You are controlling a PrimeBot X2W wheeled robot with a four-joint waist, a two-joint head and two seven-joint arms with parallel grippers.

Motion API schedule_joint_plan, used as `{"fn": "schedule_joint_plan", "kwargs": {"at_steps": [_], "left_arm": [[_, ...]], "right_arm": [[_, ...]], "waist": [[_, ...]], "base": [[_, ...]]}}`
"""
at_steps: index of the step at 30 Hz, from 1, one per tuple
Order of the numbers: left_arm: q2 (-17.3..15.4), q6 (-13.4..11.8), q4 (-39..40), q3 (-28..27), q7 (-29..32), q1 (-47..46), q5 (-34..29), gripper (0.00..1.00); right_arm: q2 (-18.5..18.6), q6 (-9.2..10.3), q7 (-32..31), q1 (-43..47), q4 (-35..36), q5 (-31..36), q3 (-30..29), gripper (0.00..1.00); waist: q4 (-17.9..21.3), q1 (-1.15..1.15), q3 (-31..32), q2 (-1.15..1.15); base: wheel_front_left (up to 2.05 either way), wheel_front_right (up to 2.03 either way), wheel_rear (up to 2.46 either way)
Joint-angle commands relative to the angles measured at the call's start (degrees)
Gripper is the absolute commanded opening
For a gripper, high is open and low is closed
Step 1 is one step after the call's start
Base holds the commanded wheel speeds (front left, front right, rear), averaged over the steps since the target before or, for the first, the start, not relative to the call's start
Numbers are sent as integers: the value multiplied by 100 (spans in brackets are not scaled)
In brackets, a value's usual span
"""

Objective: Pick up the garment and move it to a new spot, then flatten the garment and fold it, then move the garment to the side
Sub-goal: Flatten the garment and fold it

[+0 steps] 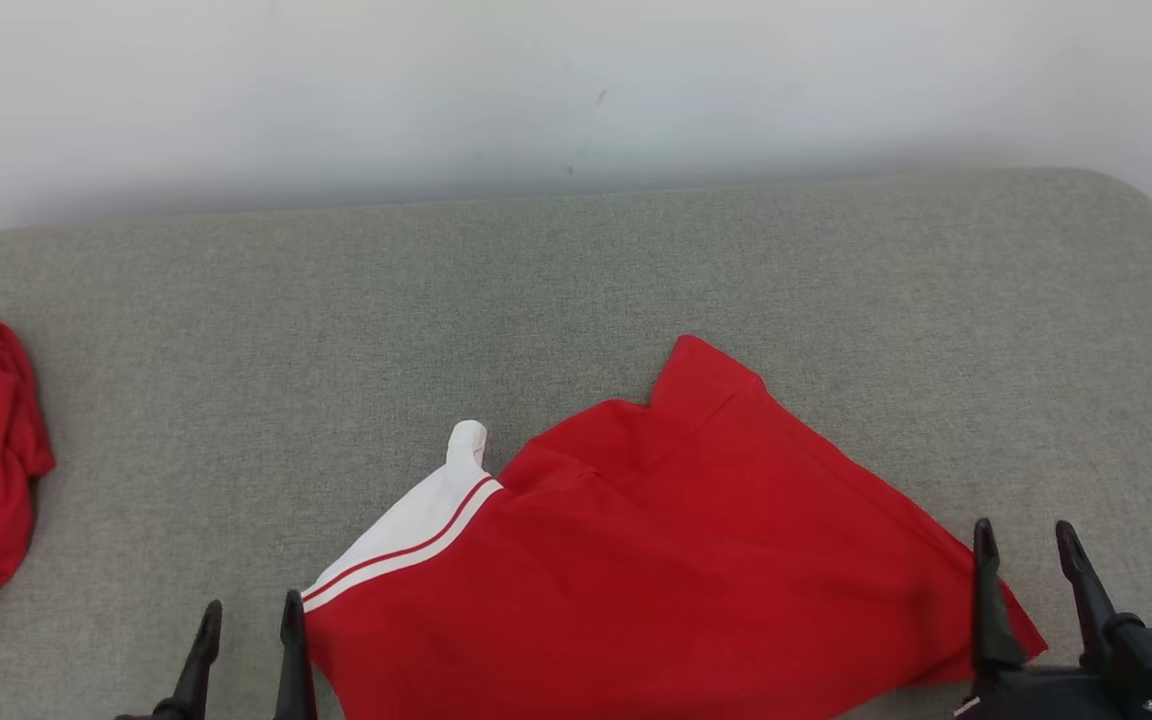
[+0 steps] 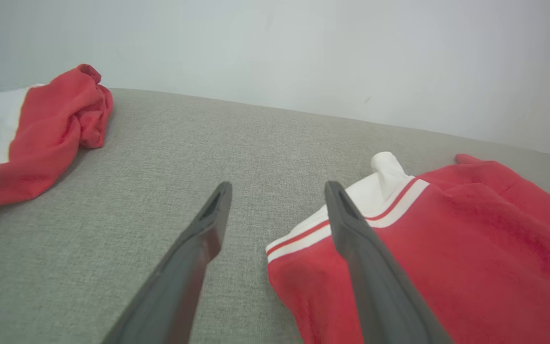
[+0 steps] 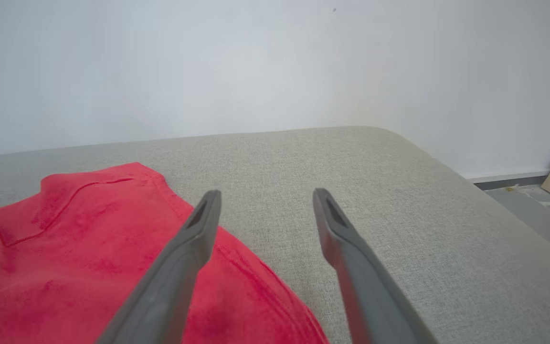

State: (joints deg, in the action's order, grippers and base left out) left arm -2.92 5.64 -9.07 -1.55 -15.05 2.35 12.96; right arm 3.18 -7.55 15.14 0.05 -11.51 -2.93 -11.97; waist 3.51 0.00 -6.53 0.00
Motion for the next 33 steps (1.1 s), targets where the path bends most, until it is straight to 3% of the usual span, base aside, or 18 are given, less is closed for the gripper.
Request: {"fn": "schedule_joint_plan", "kwargs": {"at_steps": [1, 12, 24, 25, 26, 27, 33], "left_arm": [[5, 28, -120, 24, -10, 54, 36, 100], [1, 168, -933, 149, -10, -195, 114, 100], [-328, 183, -1902, 664, -10, -690, 721, 100], [-363, 183, -1983, 736, -10, -721, 789, 90], [-402, 183, -2019, 790, -10, -782, 829, 30], [-437, 184, -2048, 820, -10, -852, 862, 1], [-646, 183, -2090, 972, -10, -1173, 933, 0]], "right_arm": [[-30, 13, 10, 32, 142, 12, 122, 100], [-36, 13, 10, -47, 204, -325, 840, 100], [-35, 13, 10, -188, 84, -434, 1159, 100], [-35, 13, 10, -196, 78, -434, 1162, 100], [-35, 13, 10, -205, 81, -435, 1161, 100], [-35, 13, 9, -211, 93, -435, 1159, 100], [-36, 13, 9, -228, 146, -444, 1139, 100]], "waist": [[10, 0, 14, 0], [107, 0, 14, 0], [269, 0, -54, 0], [278, 0, -58, 0], [285, 0, -66, 0], [290, 0, -76, 0], [302, 0, -156, 0]], "base": [[0, 0, 0], [0, 0, 0], [0, 0, 0], [0, 0, 0], [0, 0, 0], [0, 0, 0], [0, 0, 0]]}}
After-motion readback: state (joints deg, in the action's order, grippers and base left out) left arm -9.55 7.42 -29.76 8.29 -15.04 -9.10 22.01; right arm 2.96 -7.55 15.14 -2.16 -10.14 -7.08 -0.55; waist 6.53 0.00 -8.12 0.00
